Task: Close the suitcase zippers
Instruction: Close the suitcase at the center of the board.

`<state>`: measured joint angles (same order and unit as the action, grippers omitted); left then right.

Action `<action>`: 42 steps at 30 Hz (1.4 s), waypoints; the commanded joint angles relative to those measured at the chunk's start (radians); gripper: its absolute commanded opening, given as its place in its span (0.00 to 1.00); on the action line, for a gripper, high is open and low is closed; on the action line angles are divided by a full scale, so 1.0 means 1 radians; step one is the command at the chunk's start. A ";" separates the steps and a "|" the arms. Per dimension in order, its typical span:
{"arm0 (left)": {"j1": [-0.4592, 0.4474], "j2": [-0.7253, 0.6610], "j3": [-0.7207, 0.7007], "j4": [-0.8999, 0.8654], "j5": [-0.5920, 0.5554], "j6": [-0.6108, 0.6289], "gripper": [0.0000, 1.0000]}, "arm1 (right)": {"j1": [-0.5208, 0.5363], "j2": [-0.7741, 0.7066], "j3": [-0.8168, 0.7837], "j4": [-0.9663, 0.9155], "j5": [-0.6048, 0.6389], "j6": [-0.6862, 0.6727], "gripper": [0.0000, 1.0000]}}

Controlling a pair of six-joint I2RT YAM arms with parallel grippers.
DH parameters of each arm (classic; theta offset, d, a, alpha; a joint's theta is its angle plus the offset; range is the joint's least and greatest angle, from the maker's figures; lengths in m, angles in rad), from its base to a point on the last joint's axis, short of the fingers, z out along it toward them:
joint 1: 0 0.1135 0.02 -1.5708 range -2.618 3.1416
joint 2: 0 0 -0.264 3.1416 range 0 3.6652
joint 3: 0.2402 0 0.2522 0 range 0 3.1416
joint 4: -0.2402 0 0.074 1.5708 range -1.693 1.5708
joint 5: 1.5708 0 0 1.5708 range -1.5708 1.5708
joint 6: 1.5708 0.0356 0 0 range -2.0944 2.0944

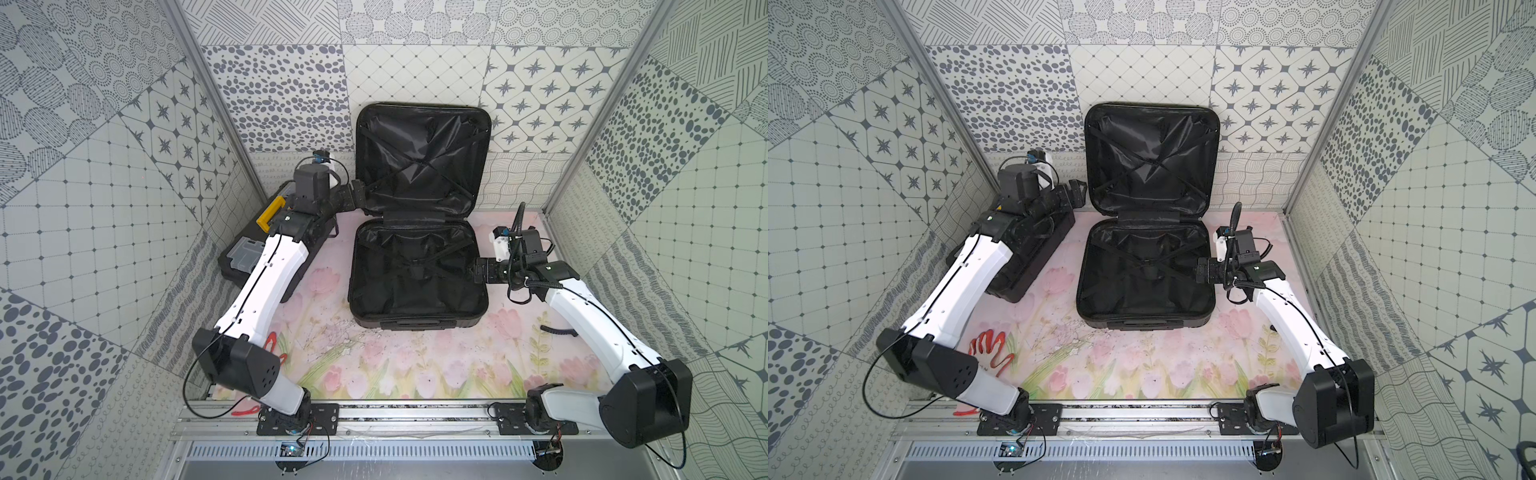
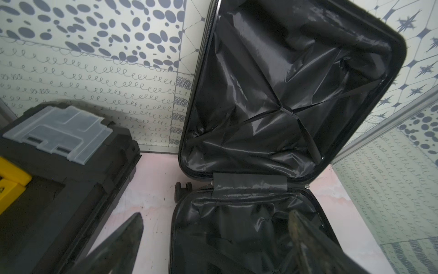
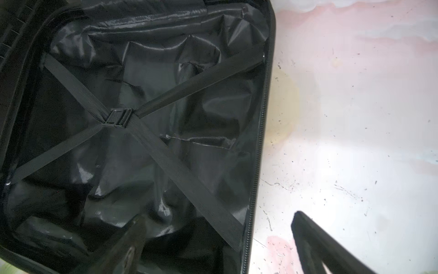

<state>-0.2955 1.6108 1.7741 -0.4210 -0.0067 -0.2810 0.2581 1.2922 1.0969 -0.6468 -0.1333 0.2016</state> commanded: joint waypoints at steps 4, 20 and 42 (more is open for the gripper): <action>0.037 0.319 0.383 -0.166 0.094 0.237 0.96 | 0.020 0.033 0.031 -0.026 0.018 0.048 0.98; 0.109 0.719 0.704 0.019 0.215 0.218 0.69 | 0.023 0.151 0.031 -0.036 0.025 0.071 0.98; 0.118 0.869 0.763 0.290 0.287 0.234 0.17 | 0.024 0.266 0.011 0.049 0.060 0.166 0.39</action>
<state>-0.1810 2.4752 2.5225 -0.2562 0.2214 -0.0658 0.2756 1.5494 1.1137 -0.6590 -0.0811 0.3286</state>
